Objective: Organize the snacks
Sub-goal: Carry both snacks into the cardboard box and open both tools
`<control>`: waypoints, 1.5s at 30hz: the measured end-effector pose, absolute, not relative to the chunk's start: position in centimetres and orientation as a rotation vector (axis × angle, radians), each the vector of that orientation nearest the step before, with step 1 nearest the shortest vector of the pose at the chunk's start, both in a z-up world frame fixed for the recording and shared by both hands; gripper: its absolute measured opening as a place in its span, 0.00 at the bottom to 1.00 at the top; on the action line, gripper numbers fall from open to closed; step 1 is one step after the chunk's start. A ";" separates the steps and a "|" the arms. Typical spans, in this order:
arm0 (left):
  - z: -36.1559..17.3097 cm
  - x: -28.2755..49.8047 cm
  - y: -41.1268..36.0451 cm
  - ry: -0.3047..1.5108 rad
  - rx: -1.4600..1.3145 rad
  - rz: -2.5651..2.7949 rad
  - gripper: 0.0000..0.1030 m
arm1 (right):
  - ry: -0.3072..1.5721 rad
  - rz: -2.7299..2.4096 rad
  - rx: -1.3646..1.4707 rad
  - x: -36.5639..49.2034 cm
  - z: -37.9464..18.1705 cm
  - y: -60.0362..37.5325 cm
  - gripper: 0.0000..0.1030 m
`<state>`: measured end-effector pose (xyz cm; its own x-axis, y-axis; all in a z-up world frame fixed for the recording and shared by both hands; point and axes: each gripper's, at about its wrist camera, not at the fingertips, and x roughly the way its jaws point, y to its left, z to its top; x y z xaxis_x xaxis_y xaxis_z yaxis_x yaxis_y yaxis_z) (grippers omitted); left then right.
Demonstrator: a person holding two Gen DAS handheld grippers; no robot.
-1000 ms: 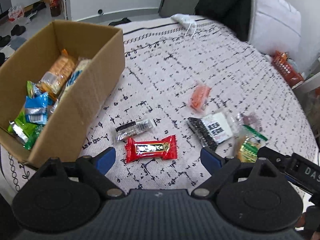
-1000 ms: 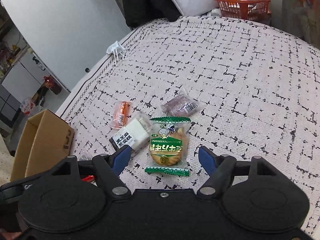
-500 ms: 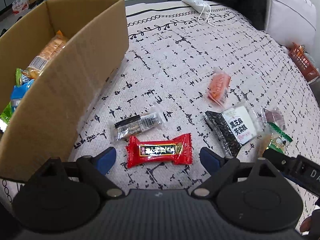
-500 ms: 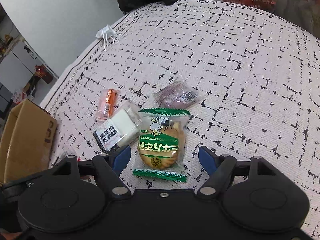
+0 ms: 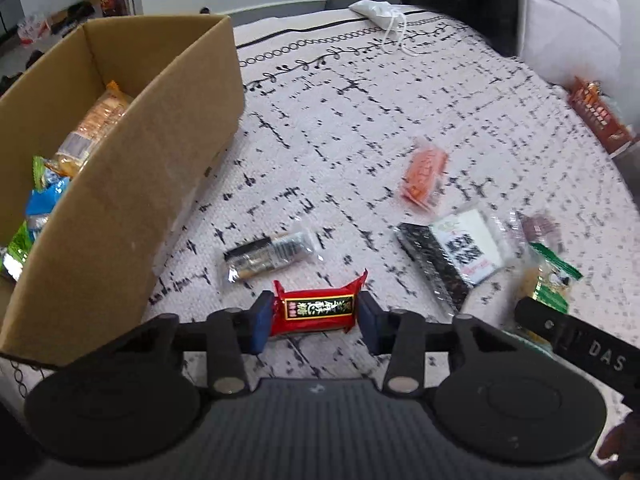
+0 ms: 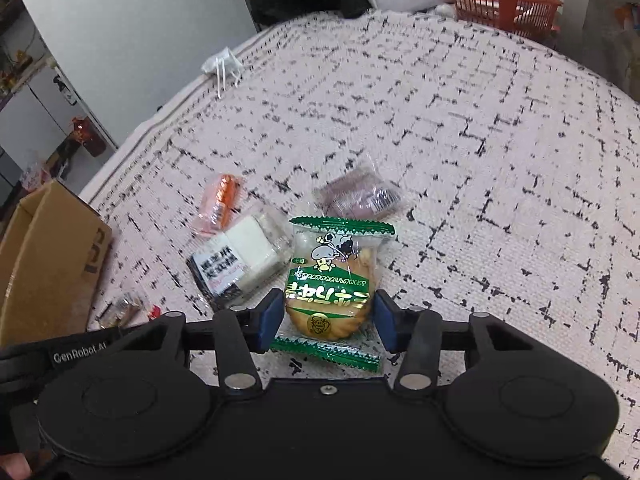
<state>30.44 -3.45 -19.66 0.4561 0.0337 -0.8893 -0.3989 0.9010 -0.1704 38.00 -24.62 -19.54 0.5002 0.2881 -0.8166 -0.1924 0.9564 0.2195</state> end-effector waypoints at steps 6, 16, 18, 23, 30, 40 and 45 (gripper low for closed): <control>-17.7 29.1 -3.4 1.023 -0.402 0.254 0.41 | 0.953 0.324 0.121 37.2 -17.5 -24.2 0.46; -12.9 27.3 -1.8 0.918 -0.407 0.237 0.41 | 0.871 0.414 0.108 35.5 -14.2 -21.7 0.46; -12.0 27.0 -1.5 0.899 -0.404 0.236 0.41 | 0.853 0.433 0.097 35.0 -13.4 -20.9 0.46; -10.2 26.0 -0.2 0.862 -0.410 0.244 0.41 | 0.814 0.471 0.074 33.9 -11.8 -19.1 0.46; -8.7 24.6 2.3 0.828 -0.428 0.269 0.41 | 0.779 0.513 0.059 32.6 -10.5 -16.9 0.46; -7.9 22.9 6.8 0.802 -0.476 0.320 0.41 | 0.750 0.551 0.037 31.5 -9.8 -13.6 0.46; -8.1 22.5 8.9 0.800 -0.501 0.339 0.41 | 0.727 0.570 0.019 31.0 -9.5 -12.0 0.46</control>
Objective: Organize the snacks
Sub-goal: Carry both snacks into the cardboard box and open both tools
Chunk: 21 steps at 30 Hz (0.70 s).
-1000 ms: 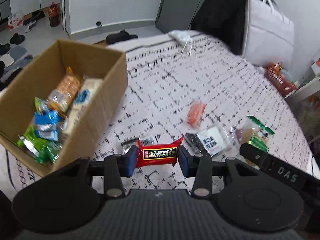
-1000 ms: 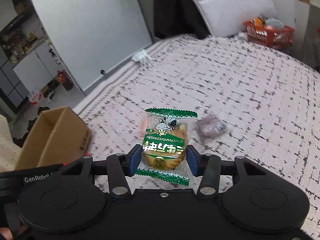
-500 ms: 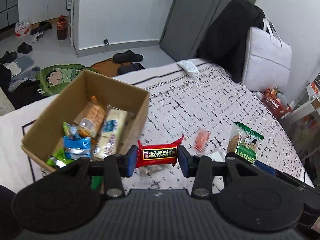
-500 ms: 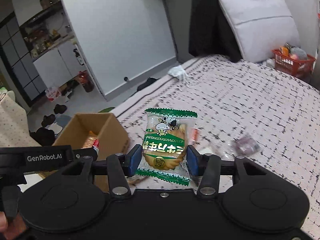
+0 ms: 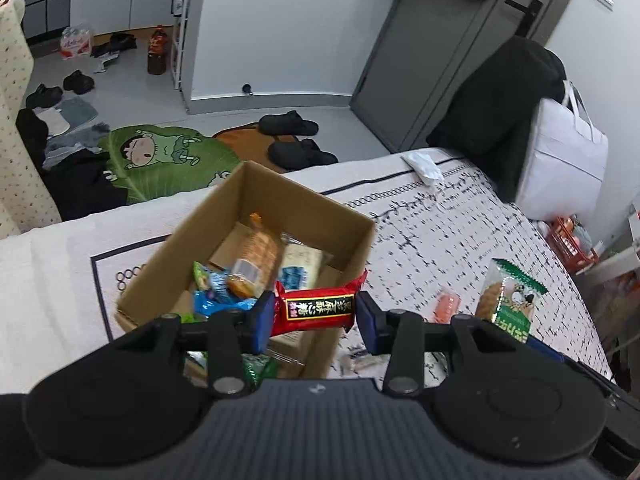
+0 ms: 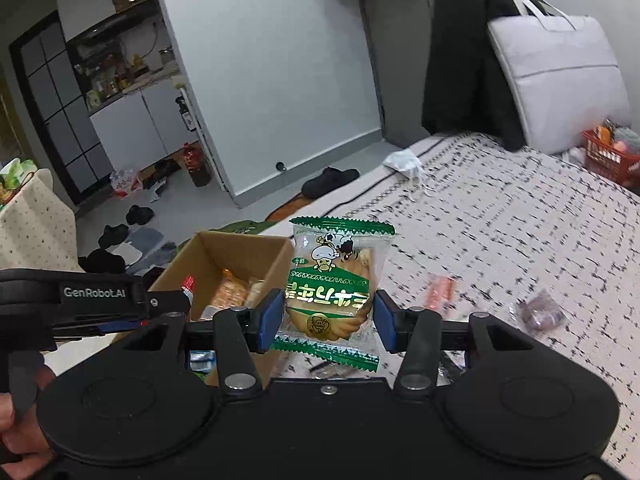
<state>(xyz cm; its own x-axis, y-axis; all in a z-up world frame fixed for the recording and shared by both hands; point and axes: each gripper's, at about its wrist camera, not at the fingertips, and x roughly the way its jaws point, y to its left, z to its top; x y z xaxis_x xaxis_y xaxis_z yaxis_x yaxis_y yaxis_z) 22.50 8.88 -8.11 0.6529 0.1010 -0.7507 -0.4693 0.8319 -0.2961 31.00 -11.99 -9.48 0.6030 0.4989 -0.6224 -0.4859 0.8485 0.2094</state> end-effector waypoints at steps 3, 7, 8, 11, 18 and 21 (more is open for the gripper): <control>-8.5 22.4 10.2 0.806 -0.518 0.352 0.41 | 0.726 0.583 0.007 30.8 -9.6 -10.8 0.46; -9.1 22.3 11.8 0.815 -0.539 0.365 0.41 | 0.738 0.604 -0.008 30.7 -10.0 -9.5 0.46; -9.3 22.2 12.2 0.818 -0.544 0.368 0.41 | 0.741 0.606 -0.013 30.7 -10.1 -9.2 0.46; -9.6 22.2 13.3 0.824 -0.558 0.374 0.42 | 0.755 0.614 -0.025 30.7 -10.5 -8.3 0.46; -11.0 22.3 15.5 0.859 -0.605 0.387 0.44 | 0.780 0.637 -0.048 30.4 -11.3 -6.2 0.46; -11.5 22.4 16.4 0.872 -0.623 0.401 0.45 | 0.787 0.637 -0.061 30.5 -11.7 -5.6 0.46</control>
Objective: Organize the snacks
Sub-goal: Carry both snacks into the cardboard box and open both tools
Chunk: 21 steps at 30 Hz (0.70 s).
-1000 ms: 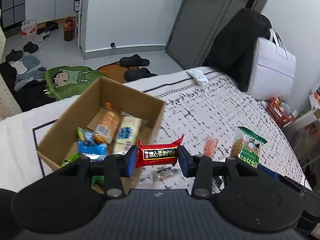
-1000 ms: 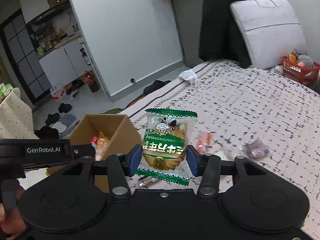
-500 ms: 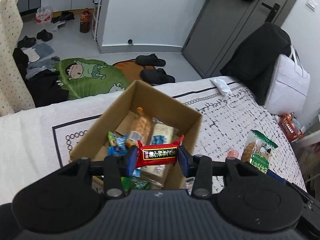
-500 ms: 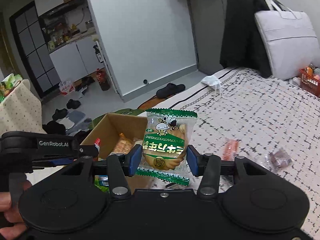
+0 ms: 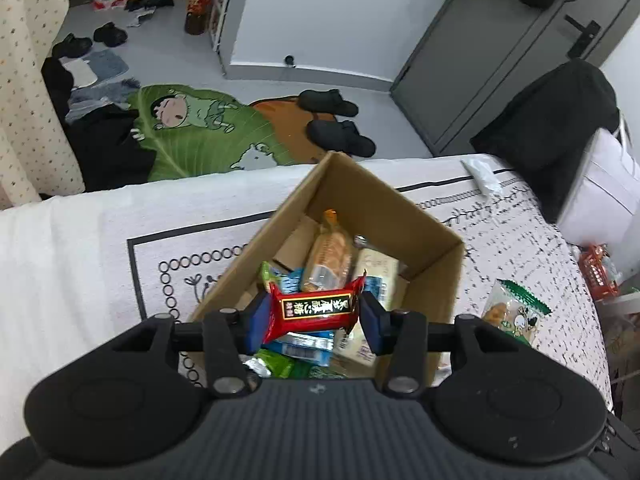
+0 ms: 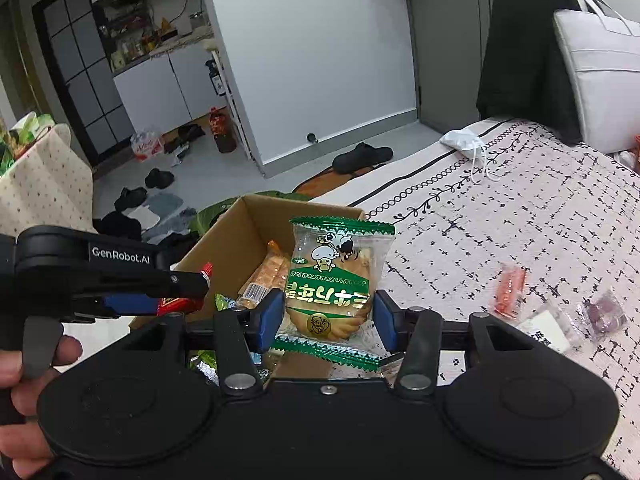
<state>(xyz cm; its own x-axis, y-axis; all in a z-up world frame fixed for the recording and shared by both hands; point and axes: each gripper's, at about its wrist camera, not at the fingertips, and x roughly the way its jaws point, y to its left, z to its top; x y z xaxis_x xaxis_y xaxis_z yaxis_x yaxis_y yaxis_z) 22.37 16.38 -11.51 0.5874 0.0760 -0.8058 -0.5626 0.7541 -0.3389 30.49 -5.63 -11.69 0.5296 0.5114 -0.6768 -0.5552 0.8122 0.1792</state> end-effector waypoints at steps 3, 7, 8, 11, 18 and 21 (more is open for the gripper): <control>-11.6 22.5 17.1 0.878 -0.640 0.400 0.49 | 0.798 0.632 -0.060 30.6 -11.9 -5.2 0.46; -11.4 22.6 17.8 0.863 -0.652 0.397 0.61 | 0.800 0.637 -0.060 30.5 -11.9 -4.6 0.46; -11.3 22.6 17.9 0.859 -0.649 0.403 0.64 | 0.800 0.640 -0.062 30.5 -11.9 -4.4 0.46; -10.9 22.6 18.4 0.859 -0.645 0.411 0.66 | 0.798 0.649 -0.067 30.5 -11.8 -3.9 0.46; -9.7 22.4 19.0 0.853 -0.631 0.424 0.69 | 0.786 0.702 -0.045 29.9 -11.0 -3.4 0.48; -9.4 22.4 18.7 0.850 -0.618 0.424 0.74 | 0.790 0.705 -0.036 29.7 -10.7 -3.8 0.51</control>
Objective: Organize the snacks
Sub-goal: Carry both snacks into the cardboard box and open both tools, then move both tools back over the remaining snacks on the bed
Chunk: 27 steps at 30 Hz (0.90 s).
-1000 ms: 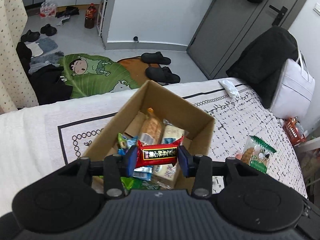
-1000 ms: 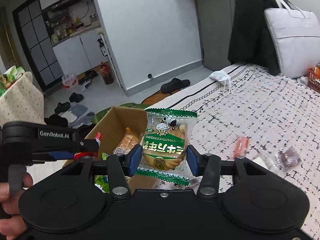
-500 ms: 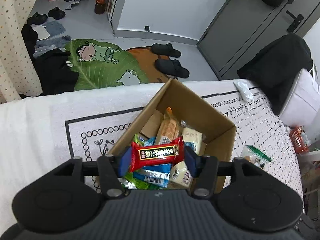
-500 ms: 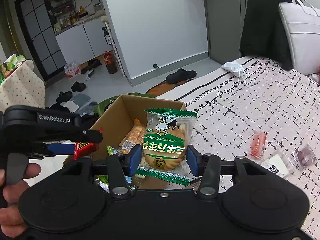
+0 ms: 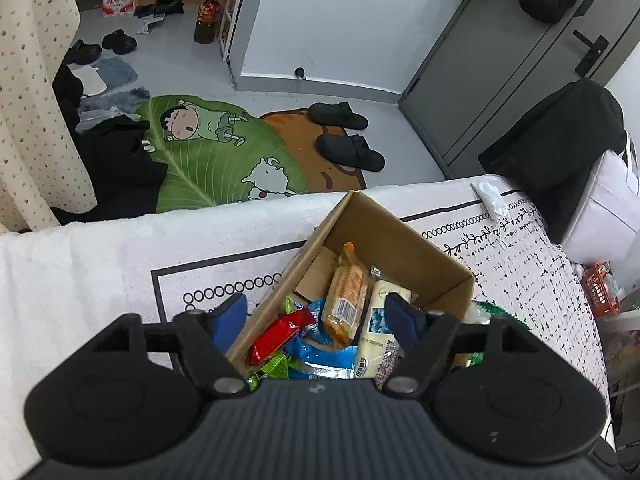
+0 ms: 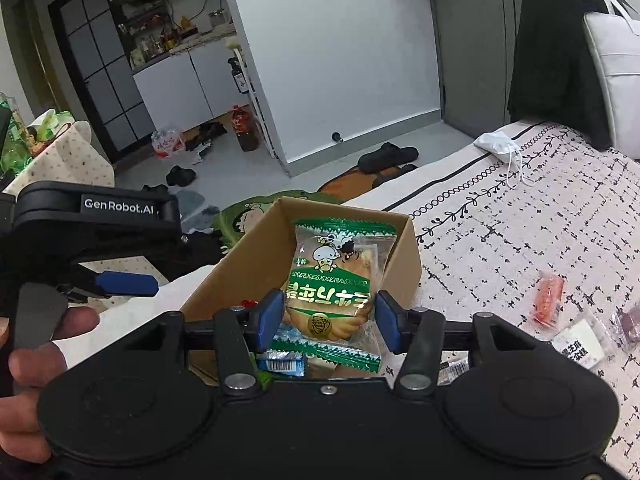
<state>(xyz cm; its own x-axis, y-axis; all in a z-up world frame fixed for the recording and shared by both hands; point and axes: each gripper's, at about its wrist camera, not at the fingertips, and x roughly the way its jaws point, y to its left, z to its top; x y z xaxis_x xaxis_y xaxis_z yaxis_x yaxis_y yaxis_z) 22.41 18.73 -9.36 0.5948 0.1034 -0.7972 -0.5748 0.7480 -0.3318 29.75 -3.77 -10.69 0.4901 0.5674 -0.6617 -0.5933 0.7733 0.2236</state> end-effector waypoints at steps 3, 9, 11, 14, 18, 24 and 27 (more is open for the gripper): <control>-8.9 22.4 18.1 0.853 -0.609 0.411 0.76 | 0.783 0.706 -0.016 29.8 -10.1 -4.6 0.54; -8.2 22.1 16.7 0.860 -0.585 0.411 0.77 | 0.770 0.683 -0.002 29.8 -8.8 -6.2 0.54; -8.0 22.2 16.0 0.861 -0.572 0.409 0.78 | 0.779 0.660 0.010 30.0 -8.7 -7.2 0.57; -7.8 22.2 14.9 0.861 -0.552 0.406 0.83 | 0.788 0.626 0.036 30.3 -8.7 -8.9 0.60; -7.5 22.3 13.2 0.861 -0.519 0.403 0.85 | 0.804 0.583 0.066 30.6 -9.0 -10.9 0.62; -7.0 22.4 10.6 0.819 -0.467 0.390 0.98 | 0.806 0.529 0.112 30.5 -9.5 -14.5 0.76; -6.9 22.8 8.9 0.804 -0.450 0.377 1.00 | 0.813 0.507 0.144 30.5 -9.7 -16.3 0.80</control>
